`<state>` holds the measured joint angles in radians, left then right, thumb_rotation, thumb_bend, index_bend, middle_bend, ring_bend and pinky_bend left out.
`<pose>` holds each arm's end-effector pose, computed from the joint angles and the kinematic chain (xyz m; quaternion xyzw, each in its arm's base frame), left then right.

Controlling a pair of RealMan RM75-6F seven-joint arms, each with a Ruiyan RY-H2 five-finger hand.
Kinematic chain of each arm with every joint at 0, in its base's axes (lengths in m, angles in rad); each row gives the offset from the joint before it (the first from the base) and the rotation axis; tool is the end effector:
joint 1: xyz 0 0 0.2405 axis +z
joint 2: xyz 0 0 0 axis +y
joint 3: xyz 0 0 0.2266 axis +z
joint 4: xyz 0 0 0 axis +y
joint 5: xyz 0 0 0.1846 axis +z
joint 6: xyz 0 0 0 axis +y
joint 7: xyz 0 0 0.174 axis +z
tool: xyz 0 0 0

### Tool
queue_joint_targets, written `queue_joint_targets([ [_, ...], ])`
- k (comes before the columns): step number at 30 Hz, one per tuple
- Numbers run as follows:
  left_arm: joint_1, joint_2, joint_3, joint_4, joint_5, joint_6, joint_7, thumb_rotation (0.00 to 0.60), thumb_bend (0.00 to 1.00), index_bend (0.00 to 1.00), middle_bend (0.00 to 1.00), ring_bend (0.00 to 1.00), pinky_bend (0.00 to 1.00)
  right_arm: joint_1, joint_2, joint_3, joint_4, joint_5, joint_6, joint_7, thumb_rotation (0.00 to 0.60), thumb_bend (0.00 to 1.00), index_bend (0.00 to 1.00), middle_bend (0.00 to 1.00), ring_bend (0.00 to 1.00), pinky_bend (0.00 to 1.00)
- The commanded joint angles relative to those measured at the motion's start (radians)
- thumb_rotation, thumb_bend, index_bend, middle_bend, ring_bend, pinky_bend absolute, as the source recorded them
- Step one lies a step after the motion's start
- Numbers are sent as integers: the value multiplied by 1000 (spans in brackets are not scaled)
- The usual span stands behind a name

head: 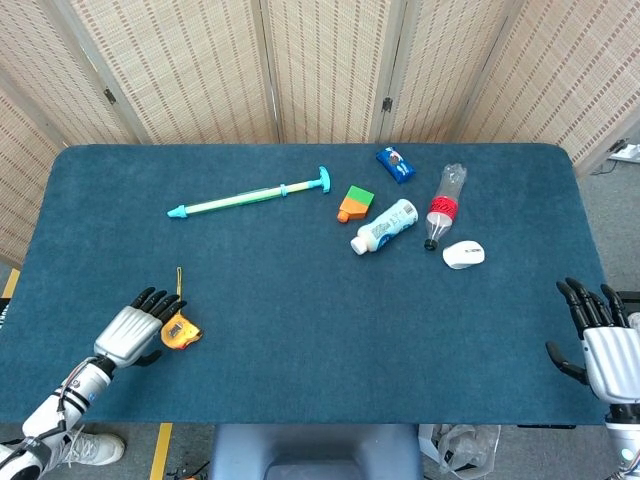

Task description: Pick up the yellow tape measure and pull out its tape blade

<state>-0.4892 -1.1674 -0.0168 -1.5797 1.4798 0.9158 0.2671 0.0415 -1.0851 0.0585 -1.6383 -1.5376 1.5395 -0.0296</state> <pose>-0.2251 0.2810 0.0682 -0.8189 -0.3011 -0.2290 0.4317 -0.2701 -0.1960 0.1842 0.5919 -0.3625 0.3917 0.6041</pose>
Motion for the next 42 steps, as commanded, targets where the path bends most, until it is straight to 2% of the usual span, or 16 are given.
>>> queue_joint_targets([
  [1,-8,-12,4,9,-4,-6,-8,600,320,111,116,113,0,-1,-4,0,4,4,-2,-1,600,336,71,113,153,33],
  [6,-25,-24,15,19,-9,-25,1,600,334,152,163,147,0,-2,-5,-1,9,5,-4,7,600,336,71,113,153,33],
  [12,-50,-38,23,23,-27,-61,20,600,372,172,172,148,0,-2,-9,-3,16,5,-7,13,600,336,73,113,152,33],
  [18,-74,-58,23,39,-82,-107,53,600,381,174,177,148,0,-6,-10,-4,21,12,-8,13,600,336,74,113,151,33],
  [22,-83,-62,23,45,-123,-124,71,600,381,198,218,173,0,-8,-9,-3,20,11,-5,15,600,336,79,113,150,33],
  [34,-56,-53,41,29,-170,-75,77,600,382,201,239,201,0,-5,-12,-6,23,7,-13,18,600,335,83,113,150,33],
  [42,-52,-81,41,39,-173,-47,83,600,380,192,239,205,3,-7,-10,-6,26,5,-9,26,600,336,85,113,150,33],
])
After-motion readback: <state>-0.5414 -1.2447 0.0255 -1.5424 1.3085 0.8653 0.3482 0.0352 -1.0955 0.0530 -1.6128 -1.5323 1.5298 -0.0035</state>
